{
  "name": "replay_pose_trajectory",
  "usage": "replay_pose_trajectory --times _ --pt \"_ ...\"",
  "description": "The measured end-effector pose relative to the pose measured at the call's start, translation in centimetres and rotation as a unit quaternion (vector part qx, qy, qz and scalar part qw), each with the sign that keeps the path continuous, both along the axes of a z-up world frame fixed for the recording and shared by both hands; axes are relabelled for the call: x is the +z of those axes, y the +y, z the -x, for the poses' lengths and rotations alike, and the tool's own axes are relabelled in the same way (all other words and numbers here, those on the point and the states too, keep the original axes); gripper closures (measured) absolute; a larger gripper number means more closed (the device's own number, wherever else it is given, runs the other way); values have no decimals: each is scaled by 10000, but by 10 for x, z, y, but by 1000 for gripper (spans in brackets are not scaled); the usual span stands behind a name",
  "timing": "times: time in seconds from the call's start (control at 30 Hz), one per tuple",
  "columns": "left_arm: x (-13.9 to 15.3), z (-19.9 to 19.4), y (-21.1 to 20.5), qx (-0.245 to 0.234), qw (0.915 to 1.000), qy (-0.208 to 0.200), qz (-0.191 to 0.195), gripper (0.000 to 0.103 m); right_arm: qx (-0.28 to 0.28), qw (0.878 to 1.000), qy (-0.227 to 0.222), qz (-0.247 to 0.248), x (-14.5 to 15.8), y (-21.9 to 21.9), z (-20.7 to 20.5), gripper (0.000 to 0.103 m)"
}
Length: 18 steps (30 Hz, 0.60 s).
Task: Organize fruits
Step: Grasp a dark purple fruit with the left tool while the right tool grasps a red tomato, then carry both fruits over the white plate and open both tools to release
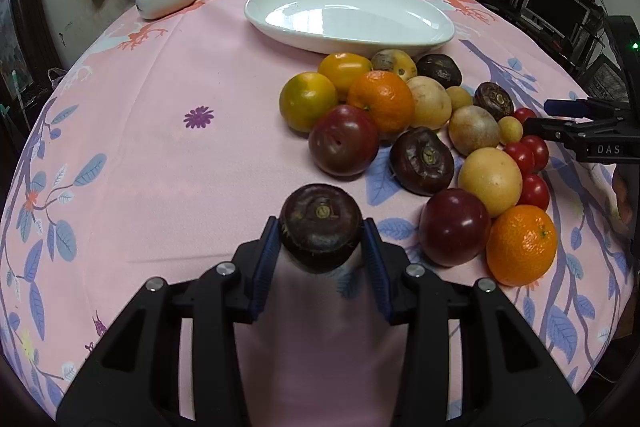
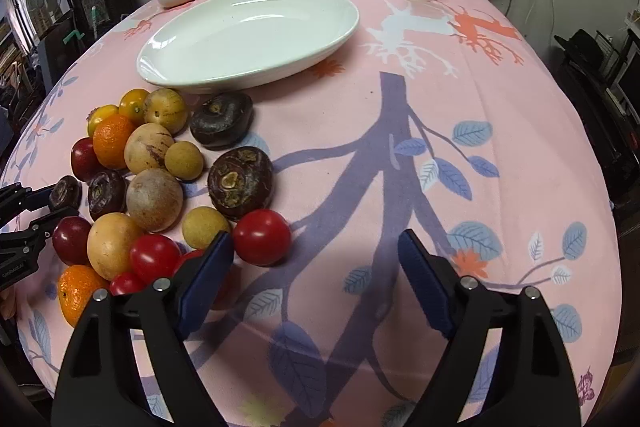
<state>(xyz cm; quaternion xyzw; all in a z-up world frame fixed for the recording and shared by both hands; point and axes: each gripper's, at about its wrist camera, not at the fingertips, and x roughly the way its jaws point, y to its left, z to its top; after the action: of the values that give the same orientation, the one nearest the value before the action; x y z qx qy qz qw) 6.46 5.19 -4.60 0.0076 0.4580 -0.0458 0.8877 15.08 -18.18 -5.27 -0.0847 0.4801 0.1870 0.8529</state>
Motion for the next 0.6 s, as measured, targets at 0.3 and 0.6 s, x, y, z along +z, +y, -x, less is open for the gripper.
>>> replay_pose_trajectory --times 0.3,0.6 --pt "0 0 0 11 10000 0 -5 61 449 9979 383 -269 -3 17 -15 70" --pt "0 -1 6 23 9996 -11 264 61 121 9982 308 -503 5 -7 -6 73"
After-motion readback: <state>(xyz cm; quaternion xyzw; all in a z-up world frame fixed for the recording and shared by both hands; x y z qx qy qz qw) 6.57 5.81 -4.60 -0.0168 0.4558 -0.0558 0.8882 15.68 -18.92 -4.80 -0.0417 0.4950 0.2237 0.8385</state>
